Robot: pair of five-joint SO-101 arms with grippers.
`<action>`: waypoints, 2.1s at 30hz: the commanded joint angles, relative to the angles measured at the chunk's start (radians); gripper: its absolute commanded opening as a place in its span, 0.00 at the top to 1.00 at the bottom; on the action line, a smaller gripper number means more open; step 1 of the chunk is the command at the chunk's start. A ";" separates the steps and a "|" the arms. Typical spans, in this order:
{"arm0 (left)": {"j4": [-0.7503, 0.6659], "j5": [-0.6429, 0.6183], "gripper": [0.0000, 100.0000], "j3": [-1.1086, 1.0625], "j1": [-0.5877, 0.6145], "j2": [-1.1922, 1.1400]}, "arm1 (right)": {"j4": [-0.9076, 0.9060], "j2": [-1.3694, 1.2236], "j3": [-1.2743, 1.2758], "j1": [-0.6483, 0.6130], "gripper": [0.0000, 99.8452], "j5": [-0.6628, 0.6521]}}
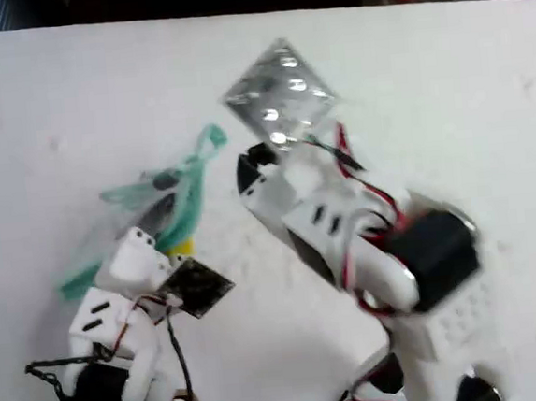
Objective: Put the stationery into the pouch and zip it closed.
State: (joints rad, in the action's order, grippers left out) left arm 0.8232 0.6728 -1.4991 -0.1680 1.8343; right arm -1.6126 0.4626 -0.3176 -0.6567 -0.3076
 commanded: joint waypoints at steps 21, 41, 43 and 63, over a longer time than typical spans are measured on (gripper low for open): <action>0.132 0.048 0.98 -0.041 -0.054 -0.010 | -0.108 -0.654 -0.400 -0.147 0.72 -0.038; 0.098 0.049 0.98 -0.077 -0.077 -0.008 | -0.111 -0.888 -0.249 -0.130 0.75 -0.087; 0.098 0.049 0.98 -0.077 -0.077 -0.008 | -0.111 -0.915 -0.249 -0.130 0.81 -0.091; -0.002 -0.161 0.98 0.003 -0.079 -0.008 | -0.107 -0.529 -0.304 -0.054 0.98 0.026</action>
State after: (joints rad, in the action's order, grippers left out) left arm 0.8631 0.6176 -1.5973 -0.2325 1.8159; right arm -1.6985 -0.1910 -0.5769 -0.7211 -0.3307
